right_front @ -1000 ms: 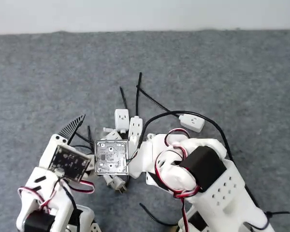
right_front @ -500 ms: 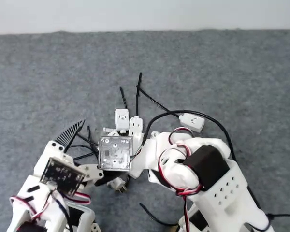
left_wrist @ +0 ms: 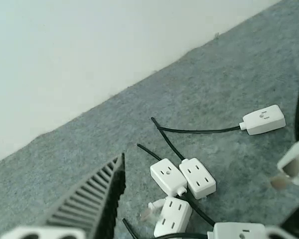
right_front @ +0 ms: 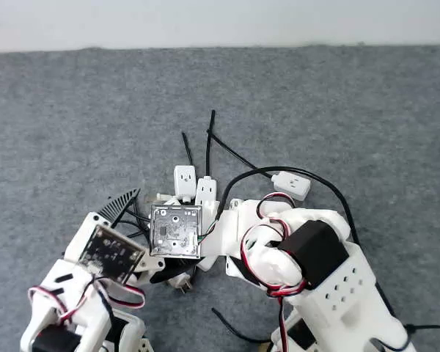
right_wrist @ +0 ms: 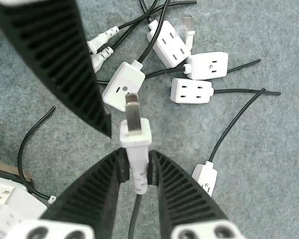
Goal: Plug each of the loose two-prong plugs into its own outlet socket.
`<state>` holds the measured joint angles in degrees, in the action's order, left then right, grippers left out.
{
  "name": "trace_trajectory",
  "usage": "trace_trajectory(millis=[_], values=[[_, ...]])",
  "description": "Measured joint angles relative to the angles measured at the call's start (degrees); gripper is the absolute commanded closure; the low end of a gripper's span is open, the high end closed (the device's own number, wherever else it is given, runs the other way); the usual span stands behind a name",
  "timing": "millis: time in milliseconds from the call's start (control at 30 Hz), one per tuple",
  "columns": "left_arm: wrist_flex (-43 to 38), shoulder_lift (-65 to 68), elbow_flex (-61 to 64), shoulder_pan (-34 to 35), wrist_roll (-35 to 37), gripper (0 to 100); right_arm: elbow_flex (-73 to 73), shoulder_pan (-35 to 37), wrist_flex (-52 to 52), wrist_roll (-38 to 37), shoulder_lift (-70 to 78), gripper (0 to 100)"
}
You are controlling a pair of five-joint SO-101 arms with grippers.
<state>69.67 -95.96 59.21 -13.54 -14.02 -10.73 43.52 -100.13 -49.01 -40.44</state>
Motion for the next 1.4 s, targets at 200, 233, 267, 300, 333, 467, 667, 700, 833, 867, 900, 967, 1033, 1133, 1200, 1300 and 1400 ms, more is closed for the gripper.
trace_trajectory(millis=[200, 233, 267, 300, 333, 467, 667, 700, 833, 867, 900, 967, 1033, 1133, 1200, 1300, 1400], values=[[-2.20, 0.00, 4.22, 0.00, 0.26, 48, 0.00, -0.09, -0.18, 0.00, 0.00, 99.0], [-2.90, 0.00, 4.92, 0.00, 0.35, 48, 0.00, -0.26, -0.18, 0.00, 0.00, 99.0], [-3.43, 0.00, 5.54, 0.00, 0.35, 48, -0.09, -0.26, -0.18, 0.00, 0.00, 99.0], [-3.78, 0.00, 5.63, 0.00, 0.35, 48, -0.09, -0.26, -0.18, 0.09, 0.00, 99.0], [-3.87, 0.00, 5.63, 0.00, 0.44, 48, -0.09, -0.26, -0.26, 0.09, 0.00, 99.0], [-2.37, 0.00, 3.69, -0.18, 0.26, 48, -0.09, -0.26, -0.26, 0.09, 0.00, 99.0], [3.08, 0.00, -5.36, -0.44, 0.53, 48, -0.09, -0.26, -0.26, 0.09, 0.00, 99.0], [3.08, 0.00, -5.80, -0.44, 0.53, 48, -0.09, -0.09, -0.26, 0.09, 0.00, 99.0], [3.08, 0.00, -6.24, -0.44, 0.53, 48, -1.32, 0.00, -0.26, 0.09, 0.00, 99.0], [3.08, 0.00, -6.24, -0.44, 0.53, 48, -2.11, 0.00, -0.26, 0.09, 0.00, 99.0], [3.08, 0.00, -6.24, -0.44, 0.53, 48, -2.90, 0.00, -0.26, 0.09, 0.00, 99.0], [2.99, 0.00, -6.15, -0.44, 0.53, 48, -3.96, 0.26, -0.26, 0.09, 0.00, 99.0], [1.85, -0.09, -5.01, -0.44, 0.53, 48, -4.13, 1.49, -0.26, 0.09, 0.00, 99.0], [0.09, -0.09, -1.76, -0.44, 0.53, 48, -4.13, 1.76, -0.26, 0.00, 0.00, 99.0], [-0.26, 0.00, -1.14, -0.44, 0.53, 48, -4.13, 1.67, -0.26, 0.00, 0.00, 99.0], [-0.26, 0.00, -0.97, -0.44, 0.53, 48, -4.13, 2.11, -0.26, 0.00, 0.00, 99.0], [-0.26, 0.00, 0.26, -0.44, 0.53, 48, -4.13, 2.11, -0.26, 0.00, 0.00, 99.0]])
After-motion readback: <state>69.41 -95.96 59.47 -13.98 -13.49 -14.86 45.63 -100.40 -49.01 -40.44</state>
